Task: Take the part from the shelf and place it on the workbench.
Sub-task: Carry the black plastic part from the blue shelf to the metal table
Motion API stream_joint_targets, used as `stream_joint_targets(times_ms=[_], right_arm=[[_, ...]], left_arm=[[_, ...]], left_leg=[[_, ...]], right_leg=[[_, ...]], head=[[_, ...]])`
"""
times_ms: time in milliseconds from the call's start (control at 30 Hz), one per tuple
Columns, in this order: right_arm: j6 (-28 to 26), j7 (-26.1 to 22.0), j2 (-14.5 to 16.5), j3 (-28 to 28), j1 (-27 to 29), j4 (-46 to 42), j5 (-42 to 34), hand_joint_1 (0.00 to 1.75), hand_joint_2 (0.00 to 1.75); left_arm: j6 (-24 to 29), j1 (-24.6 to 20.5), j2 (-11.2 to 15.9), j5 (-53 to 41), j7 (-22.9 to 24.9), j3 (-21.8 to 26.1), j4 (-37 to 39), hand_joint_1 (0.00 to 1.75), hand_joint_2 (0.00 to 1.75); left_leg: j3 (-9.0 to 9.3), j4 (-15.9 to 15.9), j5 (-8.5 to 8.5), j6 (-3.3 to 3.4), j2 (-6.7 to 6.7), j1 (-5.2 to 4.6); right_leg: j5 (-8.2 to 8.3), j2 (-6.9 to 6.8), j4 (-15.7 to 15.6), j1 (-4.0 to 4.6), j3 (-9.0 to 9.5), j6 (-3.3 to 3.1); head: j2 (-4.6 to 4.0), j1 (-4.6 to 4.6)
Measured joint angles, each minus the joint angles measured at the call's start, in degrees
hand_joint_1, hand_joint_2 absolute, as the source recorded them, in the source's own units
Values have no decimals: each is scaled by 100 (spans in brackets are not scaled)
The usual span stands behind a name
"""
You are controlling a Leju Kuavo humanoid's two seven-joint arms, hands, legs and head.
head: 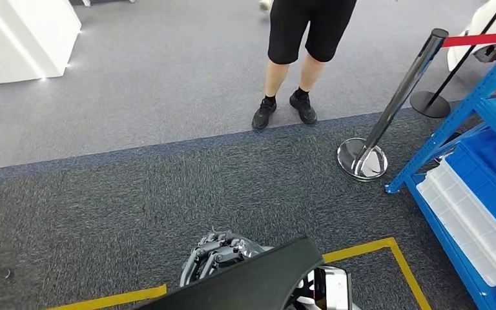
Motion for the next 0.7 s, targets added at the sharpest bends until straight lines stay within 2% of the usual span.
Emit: stream_joint_targets(times_ms=[67,100,167,200,233,267,300,333,367,400,433,467,500,567,600,633,700], right_arm=[[-29,1,10,5,-6,17,9,175,175],[-38,1,19,9,-12,26,13,175,175],[-47,0,34,18,-27,39,15,175,175],[-49,-1,35,21,-30,49,16,175,175],[-50,-1,34,24,-28,61,17,175,175],[-50,-1,32,26,-25,74,19,175,175],[-51,-1,31,29,-23,87,20,175,175],[-51,-1,31,32,-23,94,19,175,175],[-51,-1,31,34,-26,97,19,175,175],[-51,-1,32,36,-30,98,18,175,175],[-51,-1,34,36,-33,99,18,175,175],[-51,-1,36,37,-36,101,17,175,175],[-51,-1,39,38,-38,103,16,175,175],[-51,-1,48,40,-46,106,14,175,175],[-51,0,57,42,-55,107,13,175,175],[-51,1,71,44,-65,107,11,175,175],[-51,2,96,47,-80,114,4,175,175]], left_arm=[[-22,14,4,0,0,0,0,0,175],[-32,26,5,0,1,0,0,0,175],[-43,19,3,0,7,0,0,0,175],[-45,5,1,0,10,0,0,0,175],[-41,-11,-2,0,16,0,0,0,175],[-32,-20,-4,0,22,0,0,0,175],[-14,-20,-8,0,33,-1,0,0,175],[12,-18,-11,0,45,-1,0,0,175],[39,-16,-14,0,55,-2,0,0,175],[61,-15,-20,0,62,-2,0,0,175],[75,-20,-26,0,66,-2,0,0,175],[81,-25,-31,0,69,-2,0,0,175],[85,-28,-35,0,78,-2,0,0,175],[88,-17,-39,0,107,-2,0,0,175],[88,-4,-44,0,122,-2,0,0,175],[87,5,-50,0,131,-2,0,0,175],[88,-5,-61,0,132,-2,0,0,175]], left_leg=[[-3,-33,14,75,-115,-13],[15,-70,34,103,-178,-3],[64,-140,76,163,-294,30],[68,-150,86,181,-354,35],[66,-148,90,194,-418,38],[65,-144,90,200,-492,38],[67,-138,88,199,-569,38],[70,-126,84,193,-651,40],[74,-109,77,182,-735,44],[71,-86,65,165,-814,51],[55,-50,48,139,-889,47],[30,-24,37,108,-957,49],[2,-8,32,74,-1016,56],[-37,-18,41,-2,-1135,81],[-45,-5,30,-33,-1117,89],[-85,81,-27,-63,-1005,85],[-314,578,-304,-111,-648,80]], right_leg=[[-17,-95,-10,5,21,59],[-47,-53,17,-6,27,91],[-264,233,364,-25,-116,138],[-436,418,706,-39,-281,146],[-605,533,1103,-41,-489,150],[-705,581,1428,-43,-669,154],[-697,600,1590,-44,-775,156],[-569,611,1521,-47,-773,155],[-353,645,1236,-55,-664,150],[-122,752,832,-70,-499,142],[38,892,456,-87,-341,139],[126,1003,202,-100,-237,135],[143,1077,78,-100,-190,126],[134,993,47,-84,-176,77],[141,926,23,-82,-159,41],[148,852,-6,-87,-137,4],[148,690,-48,-83,-101,-52]], head=[[0,-1],[0,1],[0,0],[0,1],[0,0],[0,1],[0,1],[0,1],[0,1],[0,1],[0,1],[0,1],[0,1],[0,1],[0,1],[0,0],[0,0]])
